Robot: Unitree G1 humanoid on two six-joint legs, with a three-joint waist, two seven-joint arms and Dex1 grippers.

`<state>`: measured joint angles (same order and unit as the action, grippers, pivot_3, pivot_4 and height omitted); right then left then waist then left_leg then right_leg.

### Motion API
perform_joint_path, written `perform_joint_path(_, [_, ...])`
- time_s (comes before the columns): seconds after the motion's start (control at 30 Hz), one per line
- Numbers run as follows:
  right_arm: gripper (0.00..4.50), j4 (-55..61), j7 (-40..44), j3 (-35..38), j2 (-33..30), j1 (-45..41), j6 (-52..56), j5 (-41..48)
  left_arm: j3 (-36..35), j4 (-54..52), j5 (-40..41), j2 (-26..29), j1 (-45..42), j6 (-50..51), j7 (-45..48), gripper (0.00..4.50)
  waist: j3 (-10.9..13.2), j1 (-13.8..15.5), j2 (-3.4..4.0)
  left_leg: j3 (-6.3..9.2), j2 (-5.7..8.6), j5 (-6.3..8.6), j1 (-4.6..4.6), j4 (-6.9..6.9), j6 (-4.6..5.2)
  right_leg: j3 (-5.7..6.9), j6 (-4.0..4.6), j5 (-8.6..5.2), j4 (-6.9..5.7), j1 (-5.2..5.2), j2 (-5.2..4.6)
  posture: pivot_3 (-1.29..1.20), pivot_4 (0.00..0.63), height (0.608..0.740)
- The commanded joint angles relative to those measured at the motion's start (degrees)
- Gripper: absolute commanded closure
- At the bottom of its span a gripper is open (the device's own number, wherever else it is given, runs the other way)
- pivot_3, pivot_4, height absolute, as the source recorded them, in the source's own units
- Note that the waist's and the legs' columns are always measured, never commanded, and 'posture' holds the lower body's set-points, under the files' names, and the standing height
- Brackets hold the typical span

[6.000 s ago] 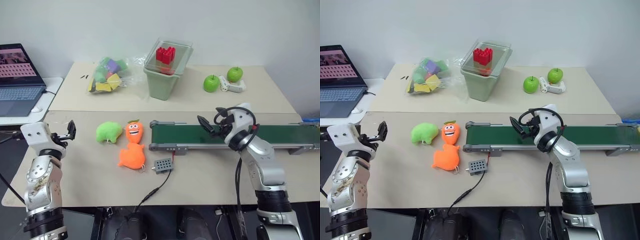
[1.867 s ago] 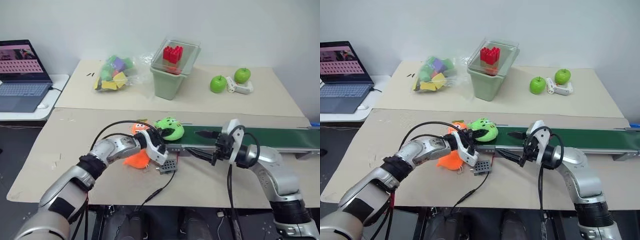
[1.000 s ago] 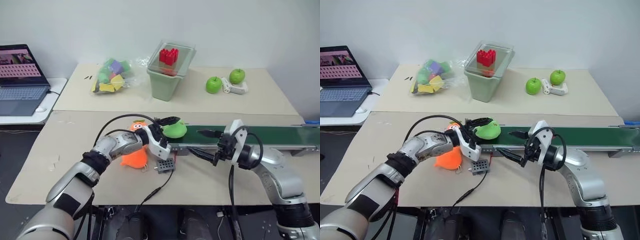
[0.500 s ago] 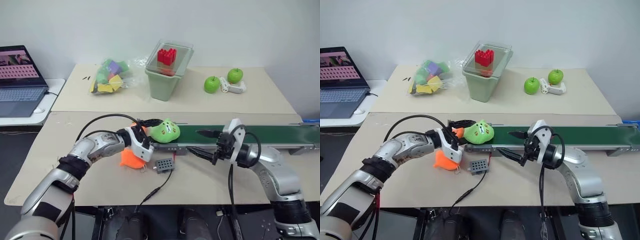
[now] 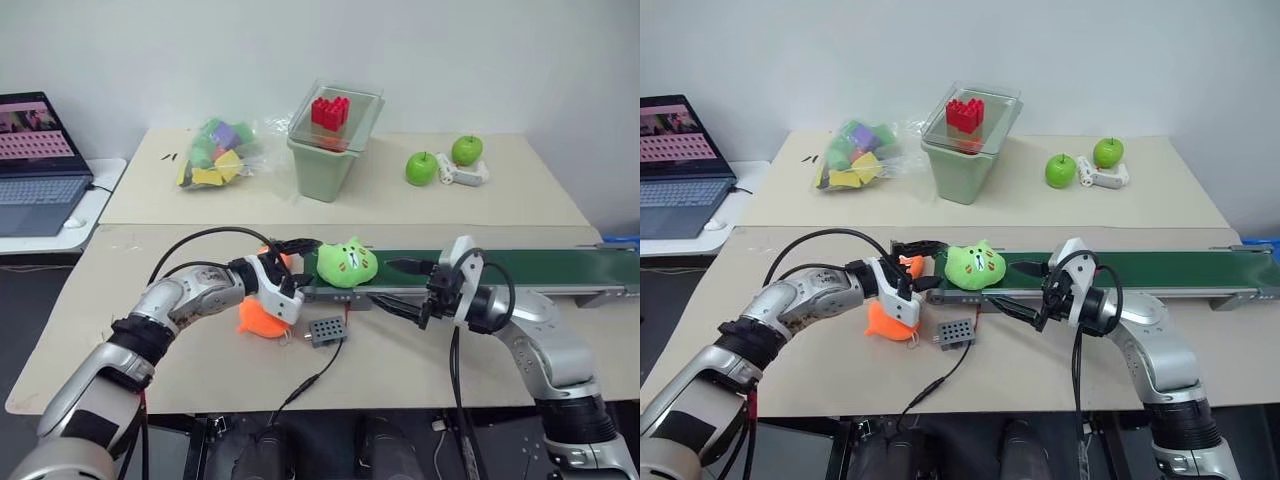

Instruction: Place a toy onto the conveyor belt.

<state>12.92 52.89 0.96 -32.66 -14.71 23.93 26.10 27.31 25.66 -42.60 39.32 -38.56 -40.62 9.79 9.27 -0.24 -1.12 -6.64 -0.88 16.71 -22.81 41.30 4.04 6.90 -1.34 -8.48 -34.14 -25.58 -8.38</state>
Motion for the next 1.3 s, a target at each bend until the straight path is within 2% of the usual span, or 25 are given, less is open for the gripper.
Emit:
perform_joint_path(0.03, [0.00,1.3,0.5,1.1,-0.4,-0.4,-0.5,1.2,-5.2,1.5,4.5,2.1,1.8,5.1,2.2,0.06,0.0,-0.2,0.00,0.00,0.00,0.00,-0.01,0.00,0.00,0.00,0.00,0.00,-0.01,-0.02,0.00,0.00,0.150,0.740])
perform_joint_path(0.23, [0.00,2.2,0.8,1.8,-1.3,0.8,0.3,1.7,-16.8,-4.8,16.2,0.4,5.0,16.5,3.7,0.06,0.0,0.6,0.00,0.00,0.04,-0.18,-0.49,0.11,-0.29,0.00,-0.01,0.01,-0.08,-0.45,0.00,0.00,0.150,0.740])
perform_joint_path(0.37, [0.00,2.2,1.1,2.2,-1.9,1.2,0.6,2.0,-23.7,-13.9,23.3,-3.7,7.9,28.7,5.4,0.06,0.0,0.9,0.00,0.00,0.07,-0.17,-0.52,0.10,-0.27,0.00,-0.05,0.03,-0.07,-0.43,0.00,0.00,0.150,0.740])
perform_joint_path(0.57, [0.00,2.5,0.9,1.7,-2.2,1.2,1.2,2.1,-35.5,-23.0,32.9,-13.7,9.9,50.8,0.2,0.06,0.0,0.8,-0.01,0.02,0.07,-0.19,-0.47,0.18,-0.30,-0.01,-0.09,0.03,-0.04,-0.35,0.06,0.00,0.150,0.740])
perform_joint_path(0.7, [0.00,1.7,-3.2,2.3,-0.9,0.0,0.7,0.3,-48.8,-26.8,43.4,-20.6,10.5,64.9,-6.2,0.06,0.0,0.6,-0.02,0.06,0.01,-0.25,-0.35,0.17,-0.41,-0.05,-0.11,0.02,-0.09,-0.29,0.11,0.00,0.150,0.740])
perform_joint_path(0.83, [0.00,-0.6,-15.0,3.0,3.7,-3.4,0.0,-4.8,-53.4,-29.7,46.9,-21.1,12.9,67.0,-7.6,0.06,0.0,0.0,-0.02,0.06,0.01,-0.26,-0.13,0.13,-0.44,-0.08,-0.08,0.04,-0.09,-0.09,0.12,0.00,0.150,0.740])
perform_joint_path(1.0, [0.00,2.9,-19.3,3.3,6.9,-3.5,0.9,-4.4,-54.9,-31.2,48.9,-20.8,15.5,66.7,-8.4,0.06,0.0,0.9,-0.03,0.12,0.04,-0.26,-0.17,0.12,-0.45,-0.03,-0.06,0.05,-0.02,-0.02,0.12,0.00,0.150,0.740])
perform_joint_path(1.3, [0.00,4.2,-25.0,4.0,8.7,-2.5,0.5,-5.9,-54.4,-29.9,50.5,-19.8,16.4,65.2,-8.3,0.06,0.0,0.8,-0.03,0.12,0.05,-0.27,-0.07,0.06,-0.49,-0.02,-0.05,0.04,0.03,0.08,0.16,0.00,0.150,0.740])
